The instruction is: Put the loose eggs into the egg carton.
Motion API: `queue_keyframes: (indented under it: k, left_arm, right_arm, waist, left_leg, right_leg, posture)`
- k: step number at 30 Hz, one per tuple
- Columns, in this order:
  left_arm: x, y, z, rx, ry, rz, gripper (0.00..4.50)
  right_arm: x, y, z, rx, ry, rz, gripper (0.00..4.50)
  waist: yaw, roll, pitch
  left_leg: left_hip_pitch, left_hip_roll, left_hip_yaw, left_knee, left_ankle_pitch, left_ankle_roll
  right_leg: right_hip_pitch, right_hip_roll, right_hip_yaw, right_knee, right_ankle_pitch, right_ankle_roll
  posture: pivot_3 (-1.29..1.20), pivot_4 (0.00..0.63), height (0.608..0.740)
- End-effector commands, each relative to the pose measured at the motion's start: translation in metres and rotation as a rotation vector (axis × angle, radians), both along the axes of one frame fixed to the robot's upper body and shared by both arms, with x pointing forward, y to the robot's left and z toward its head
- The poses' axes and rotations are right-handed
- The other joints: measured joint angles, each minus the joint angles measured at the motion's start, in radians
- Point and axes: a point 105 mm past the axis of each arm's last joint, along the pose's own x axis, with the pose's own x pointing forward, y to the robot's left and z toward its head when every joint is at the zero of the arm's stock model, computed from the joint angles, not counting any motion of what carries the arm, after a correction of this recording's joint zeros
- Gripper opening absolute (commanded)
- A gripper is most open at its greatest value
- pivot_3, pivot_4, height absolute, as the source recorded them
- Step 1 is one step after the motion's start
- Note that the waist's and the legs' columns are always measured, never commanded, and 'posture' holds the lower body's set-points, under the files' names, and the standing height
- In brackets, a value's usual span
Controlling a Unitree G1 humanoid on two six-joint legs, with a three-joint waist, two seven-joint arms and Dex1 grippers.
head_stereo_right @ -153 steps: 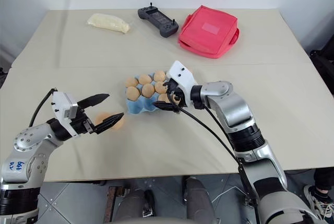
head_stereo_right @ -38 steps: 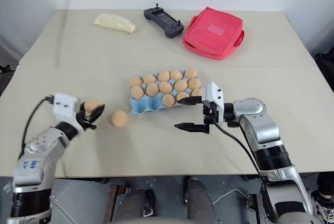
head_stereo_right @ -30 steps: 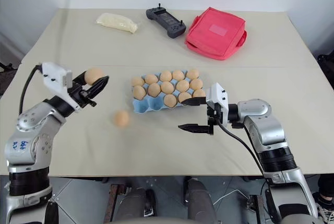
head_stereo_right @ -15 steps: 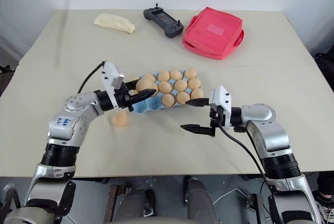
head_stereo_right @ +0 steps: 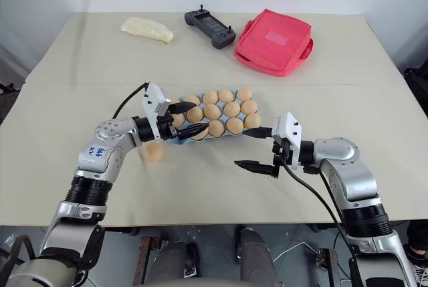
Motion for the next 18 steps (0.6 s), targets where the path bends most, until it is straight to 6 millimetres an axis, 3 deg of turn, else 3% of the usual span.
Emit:
queue_keyframes:
  k: [1,5,10,13,18]
  left_arm:
    - [-0.008,0.000,0.023,-0.027,-0.088,-0.024,4.46]
    - [-0.009,0.016,0.043,-0.062,-0.171,0.048,4.46]
    - [-0.022,0.065,0.058,-0.071,-0.223,0.211,4.46]
    - [-0.040,0.102,0.050,-0.047,-0.194,0.326,4.46]
    - [-0.077,0.135,0.024,-0.015,-0.150,0.408,4.46]
  right_arm:
    - [-0.002,0.000,0.012,0.010,-0.049,0.016,4.50]
    - [-0.001,0.000,0.013,0.011,-0.051,0.025,4.50]
    - [0.001,-0.004,0.014,0.009,-0.062,0.032,4.50]
    - [0.004,-0.006,0.015,0.004,-0.061,0.038,4.50]
    - [0.008,-0.003,0.015,0.003,-0.060,0.058,4.50]
  waist:
    - [0.000,0.000,0.000]
    - [-0.001,0.000,0.000]
    - [-0.005,0.000,0.000]
    - [-0.007,0.000,0.000]
    - [-0.002,0.000,0.000]
  left_leg:
    - [0.000,0.000,0.000,0.000,0.000,0.001]
    - [0.000,0.000,0.000,0.000,0.000,0.000]
    - [0.001,0.001,0.000,0.000,0.000,0.000]
    - [0.002,0.001,0.001,-0.001,0.000,0.000]
    - [0.001,0.001,0.001,0.000,-0.001,0.001]
  right_leg:
    - [0.000,0.000,0.000,0.000,0.000,0.000]
    - [0.000,0.000,0.000,0.000,0.000,0.000]
    - [0.000,0.001,0.001,0.002,0.000,0.000]
    - [0.000,0.001,0.002,0.002,0.000,0.000]
    - [0.000,-0.001,0.001,0.001,0.000,-0.001]
  posture:
    - [0.00,0.150,0.740]
    - [0.00,0.150,0.740]
    - [0.00,0.150,0.740]
    - [0.00,0.150,0.740]
    - [0.00,0.150,0.740]
